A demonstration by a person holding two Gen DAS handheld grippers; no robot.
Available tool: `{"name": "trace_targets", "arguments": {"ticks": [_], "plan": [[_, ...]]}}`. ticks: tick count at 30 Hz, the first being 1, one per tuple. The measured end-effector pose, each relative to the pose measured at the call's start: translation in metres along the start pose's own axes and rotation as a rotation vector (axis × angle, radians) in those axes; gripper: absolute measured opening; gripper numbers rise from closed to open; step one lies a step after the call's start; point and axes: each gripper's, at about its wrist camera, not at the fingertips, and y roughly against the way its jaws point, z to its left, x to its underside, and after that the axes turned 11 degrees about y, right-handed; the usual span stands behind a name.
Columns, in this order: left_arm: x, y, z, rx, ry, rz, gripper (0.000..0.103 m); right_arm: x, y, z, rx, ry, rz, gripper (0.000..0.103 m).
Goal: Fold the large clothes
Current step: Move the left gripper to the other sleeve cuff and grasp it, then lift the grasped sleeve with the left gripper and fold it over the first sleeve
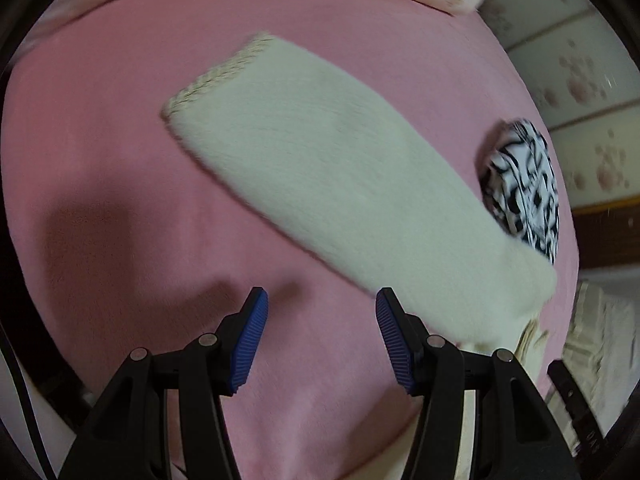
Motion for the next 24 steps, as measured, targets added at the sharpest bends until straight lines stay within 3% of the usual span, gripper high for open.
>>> {"name": "trace_targets", "arguments": {"ticks": [9,17,20,22,24], "plan": [[-0.053,-0.026,0.042,0.095,0.192,-0.018,0.055,-0.013,-0.029,0.023,-0.005,0.023,0.033,0.043],[-0.079,-0.051,0.038,0.139,0.240,-0.007,0.053,-0.007,-0.048,0.013,-0.004,-0.039,0.076,0.043],[-0.088,-0.061,0.024,0.143,0.238,-0.011,0.040,-0.001,-0.049,0.008,-0.004,-0.058,0.084,0.043],[-0.094,-0.066,0.018,0.141,0.258,-0.015,0.018,0.004,-0.047,0.002,-0.001,-0.074,0.088,0.043],[-0.095,-0.061,0.013,0.126,0.256,-0.030,0.013,0.010,-0.044,-0.006,0.004,-0.097,0.089,0.043]]}}
